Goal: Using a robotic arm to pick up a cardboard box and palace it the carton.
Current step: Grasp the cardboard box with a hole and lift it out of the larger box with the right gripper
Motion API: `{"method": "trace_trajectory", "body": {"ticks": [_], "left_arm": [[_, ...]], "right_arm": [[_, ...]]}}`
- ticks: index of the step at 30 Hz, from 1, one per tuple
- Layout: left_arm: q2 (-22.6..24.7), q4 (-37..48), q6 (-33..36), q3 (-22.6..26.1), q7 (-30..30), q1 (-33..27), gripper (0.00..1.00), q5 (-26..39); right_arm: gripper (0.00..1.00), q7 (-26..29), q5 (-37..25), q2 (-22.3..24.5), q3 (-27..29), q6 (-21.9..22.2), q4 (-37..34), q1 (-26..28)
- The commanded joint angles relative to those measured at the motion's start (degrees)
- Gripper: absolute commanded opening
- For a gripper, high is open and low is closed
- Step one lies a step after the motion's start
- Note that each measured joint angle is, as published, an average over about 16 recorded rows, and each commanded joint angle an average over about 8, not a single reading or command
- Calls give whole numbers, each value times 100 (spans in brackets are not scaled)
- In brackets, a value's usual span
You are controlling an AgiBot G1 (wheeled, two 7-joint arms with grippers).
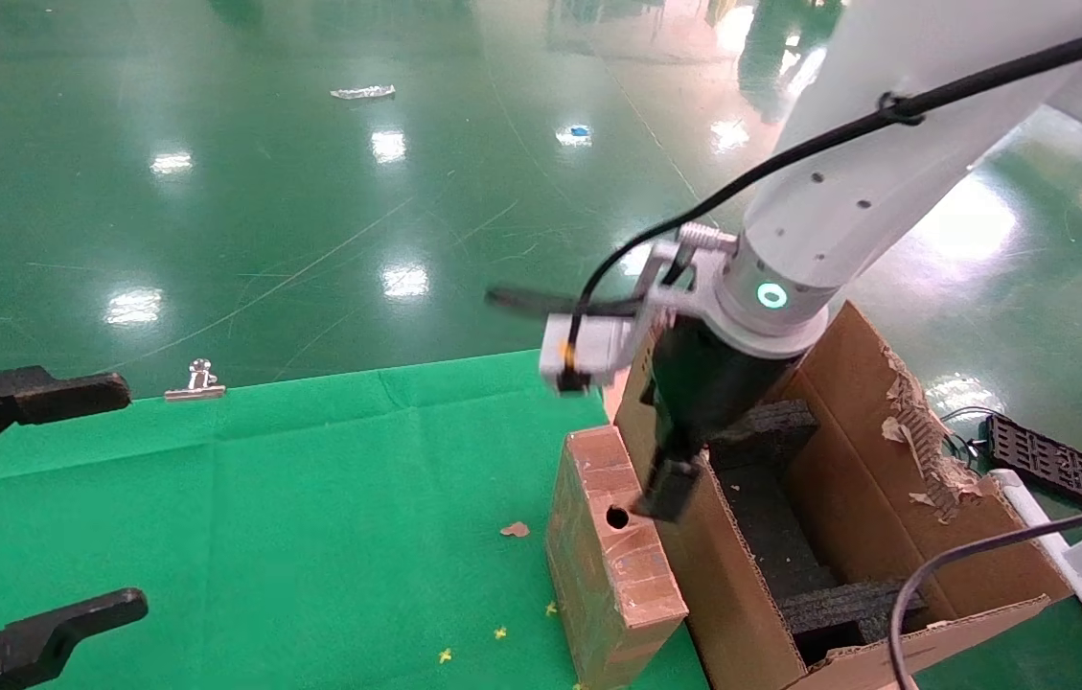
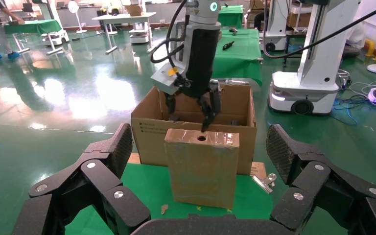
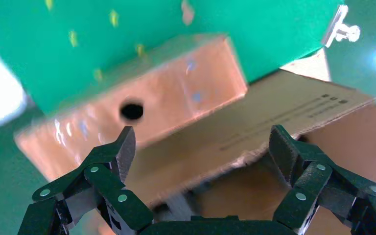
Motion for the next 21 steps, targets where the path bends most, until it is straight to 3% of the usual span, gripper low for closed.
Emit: {"method": "trace_trajectory", "body": {"ticks": [1,9,17,19,21], "left_arm": [[0,0,0,1,0,0,100,-1],[-2,0,-2,4,2,-1,100,-3],[-3,0,-3,7,4,-2,100,-5],[-3,0,-3,8,4,-2,100,-5],[-4,0,-4,9,4,-2,100,-6]], "right_arm": [[100,479,74,97,25,108,-27,8],[100,1755,666,-76,-44,-76,-1299,-323],[100,1987,897,-287,-86,-153,-2117,-614],[91,1973,906,-344,-104,-167,-2240,-672],[72,1948,900,-399,-123,-184,-2327,-713]]}}
